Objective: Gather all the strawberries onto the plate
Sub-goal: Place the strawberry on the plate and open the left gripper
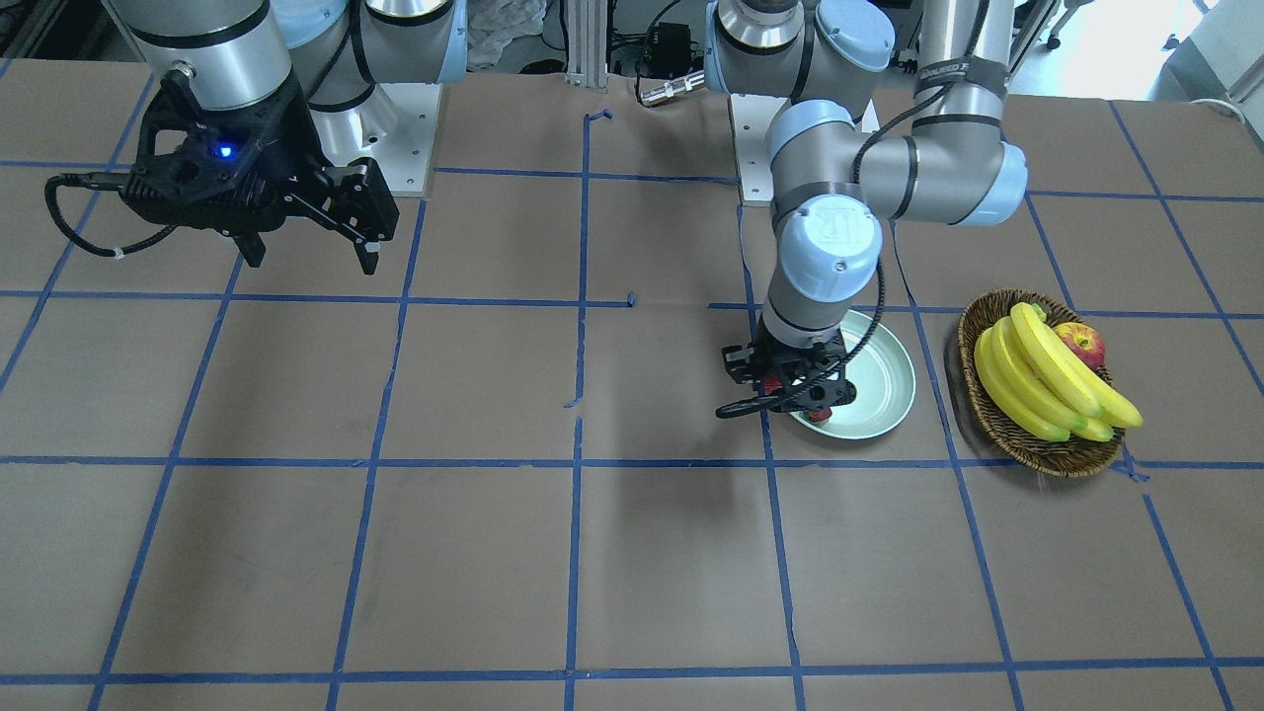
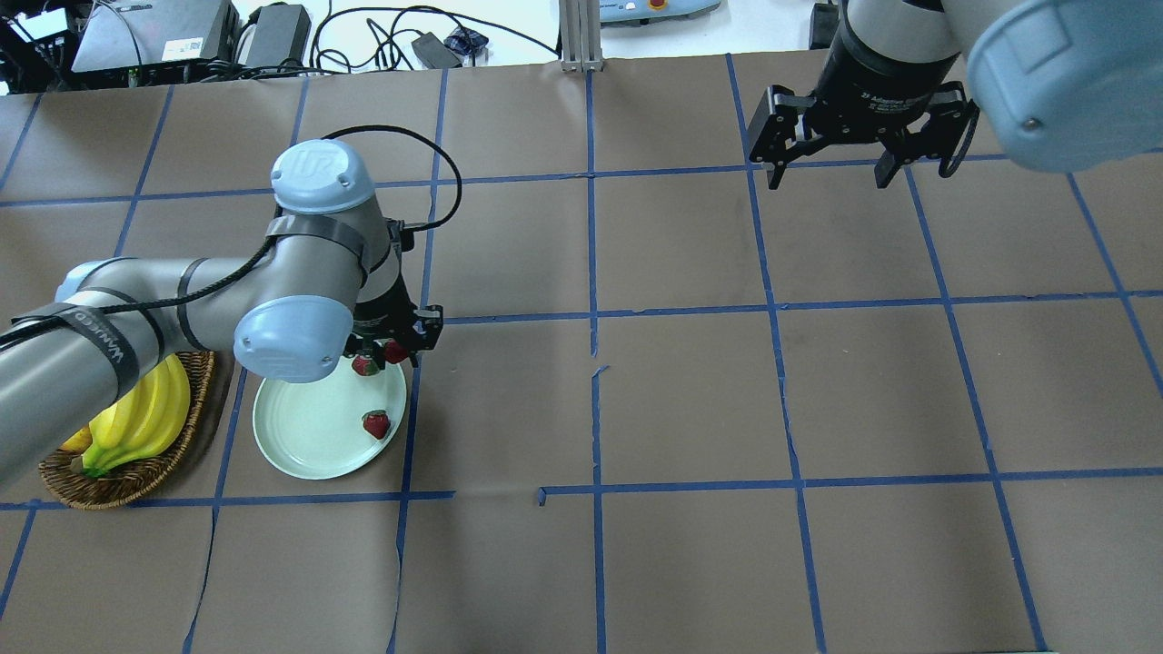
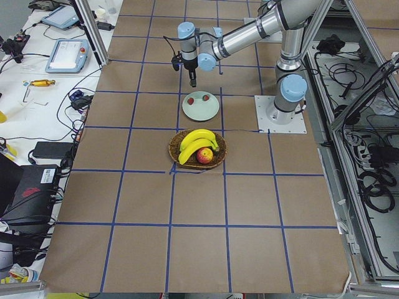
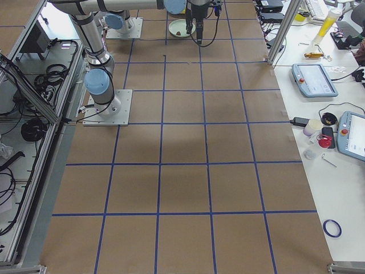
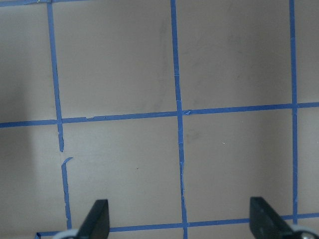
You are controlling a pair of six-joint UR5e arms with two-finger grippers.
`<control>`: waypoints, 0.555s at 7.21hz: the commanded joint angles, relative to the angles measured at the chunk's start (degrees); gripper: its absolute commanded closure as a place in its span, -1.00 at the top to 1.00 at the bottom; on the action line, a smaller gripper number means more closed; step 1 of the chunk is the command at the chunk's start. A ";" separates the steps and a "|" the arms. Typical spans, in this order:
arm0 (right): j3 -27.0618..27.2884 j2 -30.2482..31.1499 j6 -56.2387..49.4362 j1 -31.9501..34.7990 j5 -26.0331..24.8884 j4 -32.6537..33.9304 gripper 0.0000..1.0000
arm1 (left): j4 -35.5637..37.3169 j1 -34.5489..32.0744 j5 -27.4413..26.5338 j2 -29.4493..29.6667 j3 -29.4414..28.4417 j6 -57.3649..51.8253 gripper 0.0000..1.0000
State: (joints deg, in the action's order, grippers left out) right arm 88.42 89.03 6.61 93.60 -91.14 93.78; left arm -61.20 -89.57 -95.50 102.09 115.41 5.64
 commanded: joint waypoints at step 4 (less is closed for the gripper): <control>0.00 0.00 -0.02 0.00 0.00 -0.09 1.00 | -0.59 7.75 -0.39 -6.01 4.92 -9.51 1.00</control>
State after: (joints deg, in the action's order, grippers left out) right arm 88.42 89.03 6.61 93.60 -91.14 93.74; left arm -61.70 -81.47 -96.03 97.49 120.93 -4.00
